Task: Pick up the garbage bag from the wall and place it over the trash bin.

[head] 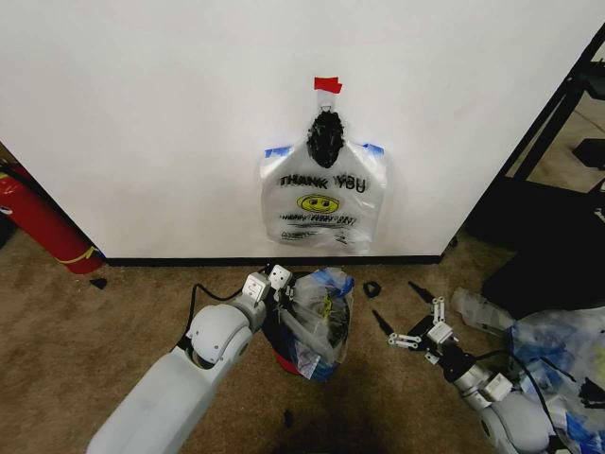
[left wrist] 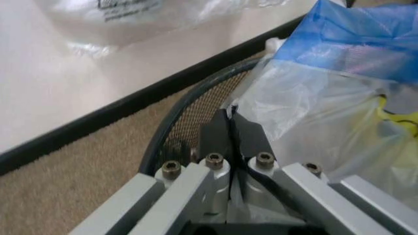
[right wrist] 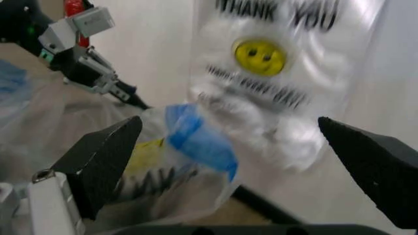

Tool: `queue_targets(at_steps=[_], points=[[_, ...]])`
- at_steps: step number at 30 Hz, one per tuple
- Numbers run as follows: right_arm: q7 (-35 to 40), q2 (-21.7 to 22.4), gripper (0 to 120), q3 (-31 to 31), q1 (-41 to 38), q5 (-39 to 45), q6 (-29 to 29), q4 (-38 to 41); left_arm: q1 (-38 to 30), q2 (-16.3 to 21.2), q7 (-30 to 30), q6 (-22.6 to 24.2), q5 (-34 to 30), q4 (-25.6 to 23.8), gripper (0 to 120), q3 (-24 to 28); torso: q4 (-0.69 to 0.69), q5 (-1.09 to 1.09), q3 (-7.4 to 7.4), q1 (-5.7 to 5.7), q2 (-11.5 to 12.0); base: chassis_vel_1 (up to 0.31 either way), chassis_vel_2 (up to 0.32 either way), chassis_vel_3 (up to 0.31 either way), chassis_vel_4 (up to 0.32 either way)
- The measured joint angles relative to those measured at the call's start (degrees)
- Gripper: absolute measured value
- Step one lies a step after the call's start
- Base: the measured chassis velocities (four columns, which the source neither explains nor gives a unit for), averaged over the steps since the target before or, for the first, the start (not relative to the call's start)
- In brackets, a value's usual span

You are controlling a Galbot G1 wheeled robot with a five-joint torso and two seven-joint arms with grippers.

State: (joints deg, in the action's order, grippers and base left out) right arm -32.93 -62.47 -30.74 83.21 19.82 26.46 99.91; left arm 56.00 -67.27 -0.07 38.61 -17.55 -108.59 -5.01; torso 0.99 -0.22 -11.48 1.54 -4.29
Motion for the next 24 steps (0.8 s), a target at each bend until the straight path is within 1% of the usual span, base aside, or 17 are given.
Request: queue_targets(at_steps=[2, 3, 5, 8, 9, 12, 14, 15, 16, 20, 22, 23, 24], points=[[-0.3, 0.2, 100, 1.2, -0.1, 2.8, -2.6, -0.3, 1.1, -0.7, -0.1, -0.6, 0.7, -0.2, 0, -0.9, 0.00, 0.00, 0.00, 0.00, 0.0, 0.000, 0.000, 0.000, 0.000], [-0.3, 0.2, 100, 1.2, -0.1, 2.8, -2.6, -0.3, 1.1, -0.7, -0.1, -0.6, 0.7, -0.2, 0, -0.9, 0.00, 0.00, 0.00, 0.00, 0.0, 0.000, 0.000, 0.000, 0.000], [0.6, 0.3, 100, 2.7, -0.1, 5.1, -5.5, -0.3, 2.1, -1.1, -0.2, -1.1, 1.7, -0.7, 0, -1.3, 0.00, 0.00, 0.00, 0.00, 0.0, 0.000, 0.000, 0.000, 0.000], [4.2, 0.3, 100, 5.7, -0.3, 6.7, -8.8, -0.2, 3.6, -1.3, -0.2, -1.8, 2.8, -1.6, 0, -1.5, 0.01, 0.00, 0.00, 0.00, 0.0, 0.000, 0.000, 0.000, 0.000], [4.2, 0.3, 100, 5.7, -0.3, 6.7, -8.8, -0.2, 3.6, -1.3, -0.2, -1.8, 2.8, -1.6, 0, -1.5, 0.01, 0.00, 0.00, 0.00, 0.0, 0.000, 0.000, 0.000, 0.000], [7.7, 0.4, 100, 9.1, -0.8, 8.0, -11.5, 0.4, 4.5, -1.4, -0.2, -2.2, 3.4, -2.2, 0, -1.9, 0.00, 0.00, 0.00, 0.00, 0.0, 0.000, 0.000, 0.000, 0.000], [11.2, 0.5, 100, 10.8, -1.2, 8.6, -14.6, 1.7, 4.9, -1.5, -0.2, -2.5, 3.6, -2.4, 0, -2.2, 0.00, 0.00, 0.00, 0.00, 0.0, 0.000, 0.000, 0.000, 0.000], [12.7, 0.5, 100, 11.2, -1.3, 8.7, -15.8, 2.3, 4.9, -1.5, -0.2, -2.6, 3.6, -2.4, 0, -2.3, -0.01, 0.00, 0.00, 0.00, 0.0, 0.000, 0.000, 0.000, 0.000], [12.7, 0.5, 100, 11.2, -1.3, 8.7, -15.8, 2.3, 4.9, -1.5, -0.2, -2.6, 3.6, -2.4, 0, -2.3, -0.01, 0.00, 0.00, 0.00, 0.0, 0.000, 0.000, 0.000, 0.000], [21.2, 0.9, 100, 12.8, -2.3, 11.2, -24.5, 6.3, 4.5, -1.7, -0.3, -3.3, 3.6, -2.3, 0, -2.1, 0.00, -0.01, 0.00, 0.00, 0.0, 0.000, 0.000, 0.000, 0.000], [23.2, 1.4, 100, 13.1, -3.0, 12.7, -29.0, 7.7, 4.2, -1.9, -0.3, -3.3, 3.6, -2.2, 0, -1.9, 0.00, 0.00, 0.00, 0.00, 0.0, 0.000, 0.000, 0.000, 0.000], [23.4, 1.5, 100, 13.1, -3.2, 13.2, -30.3, 8.1, 4.1, -1.9, -0.3, -3.3, 3.6, -2.2, 0, -1.8, -0.01, -0.01, 0.00, 0.00, 0.0, 0.000, 0.000, 0.000, 0.000], [23.4, 1.5, 100, 13.1, -3.2, 13.2, -30.3, 8.1, 4.1, -1.9, -0.3, -3.3, 3.6, -2.2, 0, -1.8, -0.01, -0.01, 0.00, 0.00, 0.0, 0.000, 0.000, 0.000, 0.000]])
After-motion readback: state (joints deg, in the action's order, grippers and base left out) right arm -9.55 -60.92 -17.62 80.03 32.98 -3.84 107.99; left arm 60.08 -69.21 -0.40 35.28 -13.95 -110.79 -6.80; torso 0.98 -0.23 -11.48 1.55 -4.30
